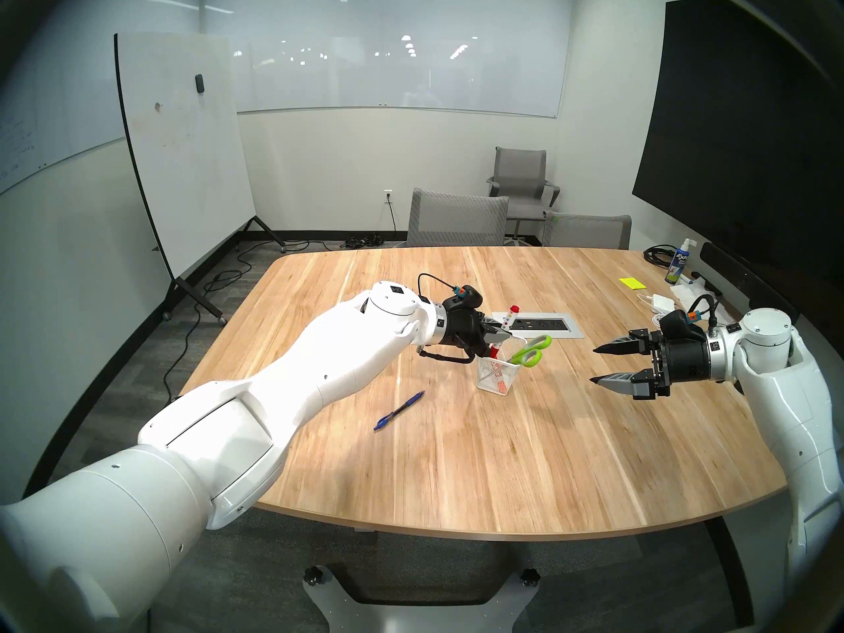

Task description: Place the pen, the marker, and the scissors into the pen holder

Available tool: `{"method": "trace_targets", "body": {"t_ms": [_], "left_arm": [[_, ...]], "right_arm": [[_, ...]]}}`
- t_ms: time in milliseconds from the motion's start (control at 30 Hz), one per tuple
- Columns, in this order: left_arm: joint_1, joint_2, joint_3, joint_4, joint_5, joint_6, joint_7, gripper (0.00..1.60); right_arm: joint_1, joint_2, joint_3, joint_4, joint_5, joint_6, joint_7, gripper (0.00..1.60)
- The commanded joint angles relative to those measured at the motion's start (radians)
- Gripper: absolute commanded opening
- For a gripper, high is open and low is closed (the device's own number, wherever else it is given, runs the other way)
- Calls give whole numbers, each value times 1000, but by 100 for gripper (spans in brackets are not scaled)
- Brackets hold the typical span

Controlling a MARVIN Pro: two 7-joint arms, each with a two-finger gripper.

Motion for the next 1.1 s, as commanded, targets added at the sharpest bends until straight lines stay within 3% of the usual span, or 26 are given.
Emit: {"method": "trace_targets", "body": {"t_ms": [0, 1067], "left_arm": [[-18, -16, -7, 8, -4, -13, -6, 0], [-20, -61, -7, 111, -6, -48, -38, 0]], "right_arm": [[9, 4, 16, -13, 14, 5, 8, 160], [16, -4, 15, -5, 6, 13, 26, 160]]}}
